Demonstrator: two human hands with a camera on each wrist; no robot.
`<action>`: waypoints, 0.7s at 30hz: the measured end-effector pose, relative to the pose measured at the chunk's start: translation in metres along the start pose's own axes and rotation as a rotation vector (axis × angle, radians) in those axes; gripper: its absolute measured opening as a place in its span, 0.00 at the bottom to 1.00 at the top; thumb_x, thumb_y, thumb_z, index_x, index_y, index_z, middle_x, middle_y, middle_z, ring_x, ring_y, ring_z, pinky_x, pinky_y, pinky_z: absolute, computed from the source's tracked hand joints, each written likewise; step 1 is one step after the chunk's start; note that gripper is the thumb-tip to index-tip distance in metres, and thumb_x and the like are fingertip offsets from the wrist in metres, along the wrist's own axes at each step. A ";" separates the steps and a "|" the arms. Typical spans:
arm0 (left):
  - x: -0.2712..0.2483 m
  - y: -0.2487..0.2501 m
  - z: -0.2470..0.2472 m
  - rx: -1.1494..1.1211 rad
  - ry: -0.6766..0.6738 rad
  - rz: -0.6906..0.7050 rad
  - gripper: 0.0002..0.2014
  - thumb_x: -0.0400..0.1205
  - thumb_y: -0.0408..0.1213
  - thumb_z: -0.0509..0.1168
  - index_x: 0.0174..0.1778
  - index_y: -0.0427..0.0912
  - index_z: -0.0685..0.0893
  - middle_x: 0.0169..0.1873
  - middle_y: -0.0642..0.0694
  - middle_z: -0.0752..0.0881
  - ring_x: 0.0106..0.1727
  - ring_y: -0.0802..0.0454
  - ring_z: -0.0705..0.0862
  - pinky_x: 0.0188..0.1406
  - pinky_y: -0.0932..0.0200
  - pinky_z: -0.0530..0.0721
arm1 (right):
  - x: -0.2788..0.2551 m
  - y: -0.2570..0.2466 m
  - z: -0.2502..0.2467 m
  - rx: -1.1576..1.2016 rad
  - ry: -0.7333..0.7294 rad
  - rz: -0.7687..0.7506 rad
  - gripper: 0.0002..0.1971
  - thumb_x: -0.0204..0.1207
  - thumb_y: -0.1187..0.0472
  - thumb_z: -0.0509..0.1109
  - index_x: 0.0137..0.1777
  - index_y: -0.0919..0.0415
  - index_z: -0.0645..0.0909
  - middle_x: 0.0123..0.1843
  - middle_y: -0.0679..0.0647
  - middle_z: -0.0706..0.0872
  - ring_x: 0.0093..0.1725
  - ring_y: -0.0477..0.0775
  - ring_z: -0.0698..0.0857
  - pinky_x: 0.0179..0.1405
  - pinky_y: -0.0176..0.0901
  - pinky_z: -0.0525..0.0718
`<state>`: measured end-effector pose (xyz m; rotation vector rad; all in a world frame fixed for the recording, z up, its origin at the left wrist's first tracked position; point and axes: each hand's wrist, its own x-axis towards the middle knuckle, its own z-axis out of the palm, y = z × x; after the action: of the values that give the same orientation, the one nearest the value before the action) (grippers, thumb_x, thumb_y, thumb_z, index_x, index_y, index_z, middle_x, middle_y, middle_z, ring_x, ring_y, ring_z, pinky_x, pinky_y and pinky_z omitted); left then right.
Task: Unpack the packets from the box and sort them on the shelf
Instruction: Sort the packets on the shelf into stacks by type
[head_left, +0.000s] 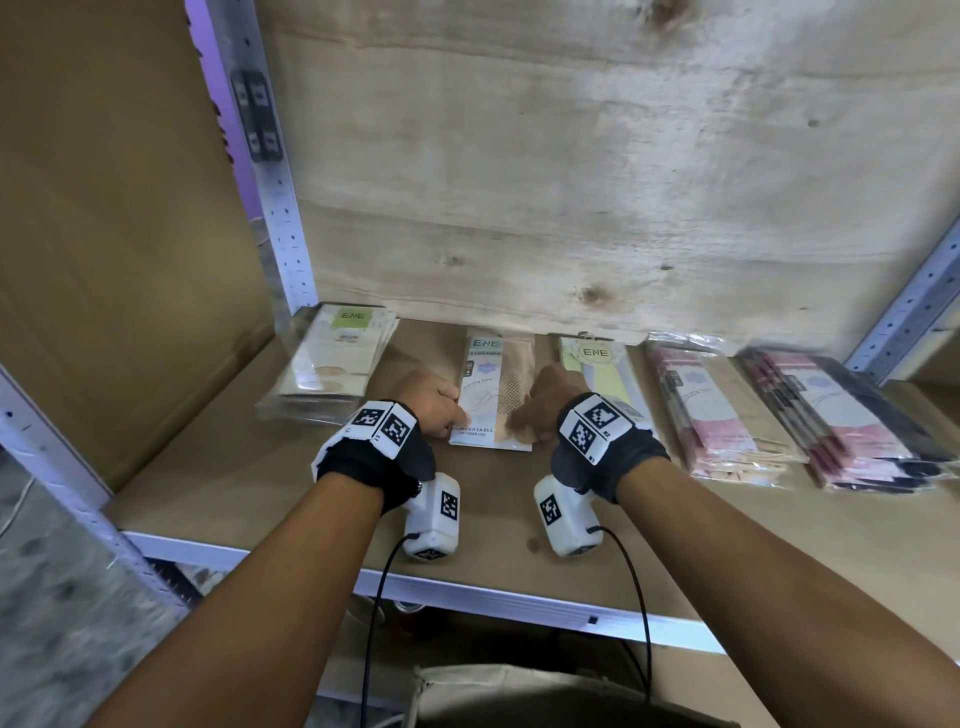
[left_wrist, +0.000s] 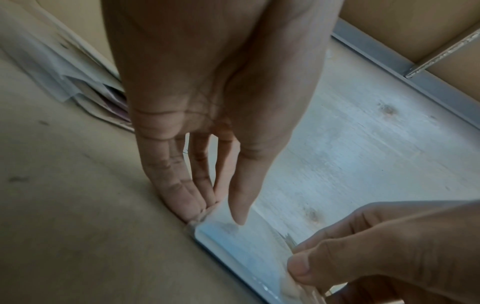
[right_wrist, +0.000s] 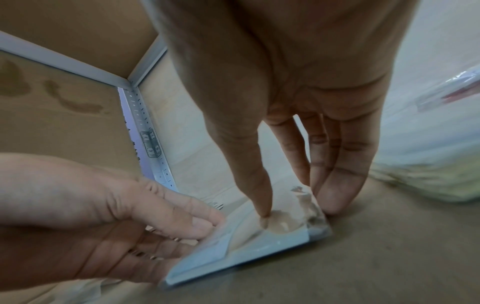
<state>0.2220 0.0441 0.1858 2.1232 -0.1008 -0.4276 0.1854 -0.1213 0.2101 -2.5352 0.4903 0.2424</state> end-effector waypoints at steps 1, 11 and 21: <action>0.001 0.000 0.001 0.000 0.008 -0.003 0.05 0.75 0.28 0.76 0.40 0.41 0.88 0.42 0.45 0.89 0.48 0.42 0.91 0.56 0.46 0.89 | 0.000 0.001 -0.001 -0.008 -0.004 0.000 0.24 0.64 0.62 0.82 0.60 0.68 0.82 0.60 0.64 0.85 0.57 0.61 0.88 0.54 0.51 0.89; -0.001 0.005 -0.033 -0.059 0.248 0.067 0.05 0.74 0.39 0.77 0.41 0.46 0.87 0.44 0.43 0.91 0.47 0.44 0.91 0.52 0.49 0.91 | -0.007 -0.009 -0.020 -0.078 0.062 -0.128 0.14 0.74 0.57 0.77 0.35 0.64 0.78 0.37 0.58 0.81 0.41 0.57 0.82 0.43 0.41 0.86; -0.020 -0.013 -0.098 -0.322 0.390 0.048 0.10 0.79 0.28 0.68 0.32 0.42 0.84 0.29 0.43 0.85 0.22 0.53 0.79 0.22 0.65 0.77 | 0.007 -0.056 0.010 0.457 -0.084 -0.186 0.05 0.77 0.70 0.73 0.40 0.66 0.83 0.31 0.60 0.85 0.23 0.53 0.83 0.26 0.42 0.86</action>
<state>0.2358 0.1341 0.2302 1.8427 0.1336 0.0070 0.2132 -0.0735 0.2268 -2.0967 0.2403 0.1459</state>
